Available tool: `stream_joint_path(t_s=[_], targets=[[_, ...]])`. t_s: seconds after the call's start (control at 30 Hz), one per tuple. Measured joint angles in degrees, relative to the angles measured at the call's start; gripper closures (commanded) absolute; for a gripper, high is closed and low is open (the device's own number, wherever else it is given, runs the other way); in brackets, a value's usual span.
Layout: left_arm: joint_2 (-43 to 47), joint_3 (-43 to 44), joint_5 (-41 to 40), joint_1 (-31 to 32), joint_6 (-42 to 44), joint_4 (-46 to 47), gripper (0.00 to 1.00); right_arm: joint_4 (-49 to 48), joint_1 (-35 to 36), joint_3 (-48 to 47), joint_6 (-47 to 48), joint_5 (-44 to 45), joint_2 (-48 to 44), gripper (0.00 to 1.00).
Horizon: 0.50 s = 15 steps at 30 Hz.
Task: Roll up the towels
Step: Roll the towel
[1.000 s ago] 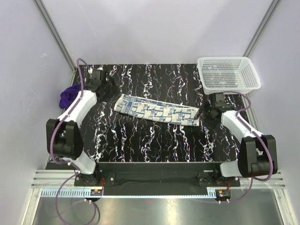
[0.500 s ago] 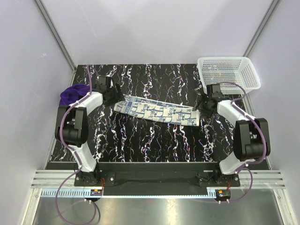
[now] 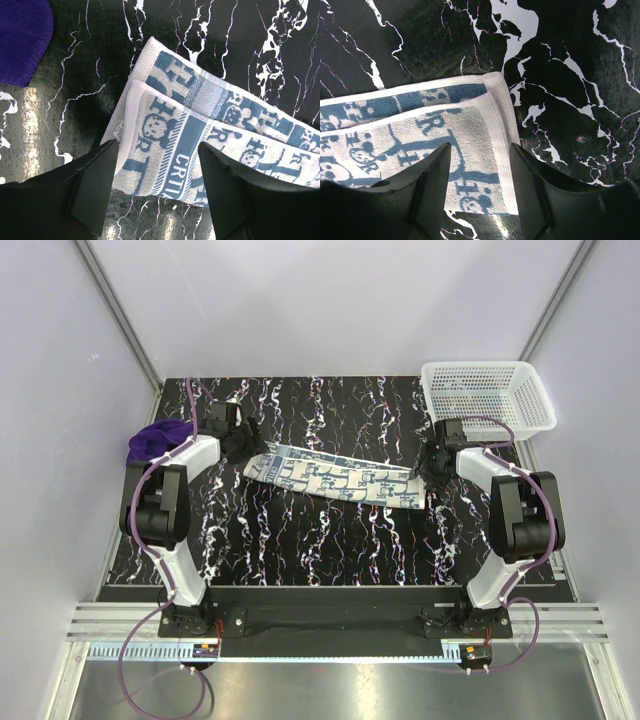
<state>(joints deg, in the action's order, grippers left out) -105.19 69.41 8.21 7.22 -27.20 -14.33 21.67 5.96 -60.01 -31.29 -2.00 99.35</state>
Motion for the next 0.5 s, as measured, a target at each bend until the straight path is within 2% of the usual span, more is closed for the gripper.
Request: stream_joint_path(t_s=[0.5], targets=[[0.0,0.0,-0.48,0.0,0.46,-0.09,0.33,0.0,-0.02,0.04,0.76,2.69,0.04,0.43]])
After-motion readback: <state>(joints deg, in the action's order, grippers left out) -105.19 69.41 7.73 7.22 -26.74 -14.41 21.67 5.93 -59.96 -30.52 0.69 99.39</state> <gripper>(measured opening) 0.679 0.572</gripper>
